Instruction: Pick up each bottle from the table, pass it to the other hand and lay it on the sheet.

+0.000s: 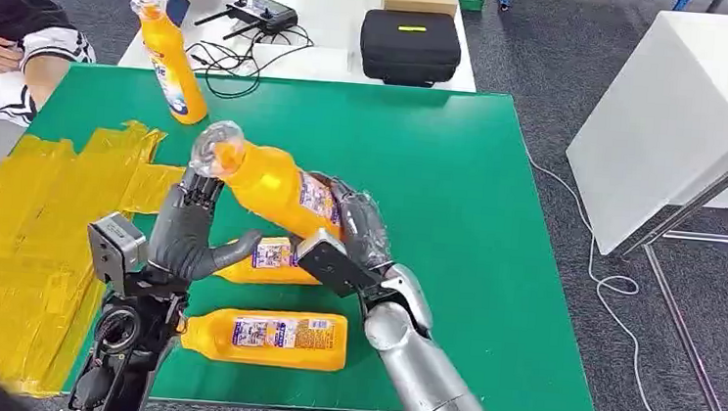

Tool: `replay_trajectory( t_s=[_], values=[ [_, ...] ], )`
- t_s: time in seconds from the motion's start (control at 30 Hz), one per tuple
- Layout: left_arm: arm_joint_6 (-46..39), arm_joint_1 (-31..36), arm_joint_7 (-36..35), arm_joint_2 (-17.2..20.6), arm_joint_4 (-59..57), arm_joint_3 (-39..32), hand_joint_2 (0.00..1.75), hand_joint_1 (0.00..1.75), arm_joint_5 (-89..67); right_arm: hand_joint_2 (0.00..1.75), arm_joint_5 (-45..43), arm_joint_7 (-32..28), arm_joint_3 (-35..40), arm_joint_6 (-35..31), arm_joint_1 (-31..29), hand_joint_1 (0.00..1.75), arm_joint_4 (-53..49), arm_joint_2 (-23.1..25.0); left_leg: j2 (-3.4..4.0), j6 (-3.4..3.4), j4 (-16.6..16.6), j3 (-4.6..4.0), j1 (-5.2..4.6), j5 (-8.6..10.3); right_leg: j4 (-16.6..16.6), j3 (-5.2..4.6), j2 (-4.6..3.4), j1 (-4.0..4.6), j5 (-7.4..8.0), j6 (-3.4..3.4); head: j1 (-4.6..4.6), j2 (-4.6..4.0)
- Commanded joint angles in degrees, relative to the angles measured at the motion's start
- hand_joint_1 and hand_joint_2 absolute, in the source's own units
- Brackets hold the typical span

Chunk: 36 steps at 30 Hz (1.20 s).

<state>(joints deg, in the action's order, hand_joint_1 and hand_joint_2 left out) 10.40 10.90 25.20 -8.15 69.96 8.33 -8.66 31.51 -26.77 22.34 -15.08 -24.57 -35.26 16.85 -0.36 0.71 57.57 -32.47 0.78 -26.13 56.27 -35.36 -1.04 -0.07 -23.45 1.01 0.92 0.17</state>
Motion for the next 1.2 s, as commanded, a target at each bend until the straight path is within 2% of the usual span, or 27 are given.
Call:
replay_trajectory(
  t_s=[0.03, 0.3, 0.6, 0.63, 0.67, 1.03, 1.2],
  values=[
    [0.07, 2.84, -0.32, 0.44, -3.99, 0.97, 1.75, 0.00, 0.20, 1.75, 1.60, 0.32, 5.35, 1.59, -4.16, 1.75, 7.08, 1.27, 0.01, 0.02, -0.05, 0.18, -0.01, -0.04, -0.04, 0.18, 0.07, 0.00, -0.04, 0.02, -0.02, 0.00],
    [0.79, 3.74, -0.58, 0.64, -6.54, 0.08, 1.75, 0.00, 1.96, 1.75, 3.57, -1.13, 9.16, 1.32, -2.76, 1.75, 6.78, 3.05, 0.01, 0.00, -0.08, 0.21, -0.02, -0.05, -0.04, 0.19, 0.08, 0.00, -0.07, 0.00, -0.02, 0.00],
    [2.24, 5.68, 0.86, -0.48, -10.59, -1.36, 1.75, 0.00, 5.59, 1.75, 2.62, 0.02, 10.05, 0.78, -2.06, 1.75, 6.27, 1.80, -0.07, 0.02, -0.13, 0.35, -0.01, -0.06, -0.11, 0.36, 0.18, 0.01, -0.09, 0.03, 0.00, 0.00],
    [2.47, 5.72, 1.03, -0.76, -10.63, -1.87, 1.75, 1.52, 6.52, 1.75, 2.50, 0.01, 9.96, 0.70, -2.01, 1.75, 6.28, 1.71, -0.08, 0.02, -0.10, 0.28, -0.01, -0.05, -0.09, 0.30, 0.18, 0.02, -0.08, 0.02, 0.00, 0.00],
    [2.67, 5.70, 1.34, -0.92, -10.51, -2.49, 1.75, 1.71, 7.71, 1.75, 2.30, 0.08, 9.79, 0.56, -1.99, 1.75, 6.34, 1.55, -0.08, 0.01, -0.07, 0.17, -0.02, -0.02, -0.06, 0.19, 0.17, 0.00, -0.06, 0.02, -0.02, 0.00],
    [2.21, 5.30, 2.12, -0.91, -10.09, -3.71, 1.75, 1.75, 10.82, 1.75, 0.29, -0.47, 8.01, -0.64, -1.80, 1.75, 6.79, 0.60, -0.09, 0.02, -0.12, 0.39, -0.01, -0.07, -0.11, 0.40, 0.22, 0.02, -0.12, 0.03, -0.02, 0.00],
    [1.11, 5.62, 2.60, -0.67, -10.38, -4.10, 1.75, 1.75, 11.25, 1.75, -0.79, -1.31, 6.65, -2.25, -1.78, 1.75, 5.87, 0.03, -0.07, 0.02, -0.08, 0.21, -0.01, -0.03, -0.08, 0.22, 0.17, 0.01, -0.07, 0.02, 0.00, 0.00]
  ],
)
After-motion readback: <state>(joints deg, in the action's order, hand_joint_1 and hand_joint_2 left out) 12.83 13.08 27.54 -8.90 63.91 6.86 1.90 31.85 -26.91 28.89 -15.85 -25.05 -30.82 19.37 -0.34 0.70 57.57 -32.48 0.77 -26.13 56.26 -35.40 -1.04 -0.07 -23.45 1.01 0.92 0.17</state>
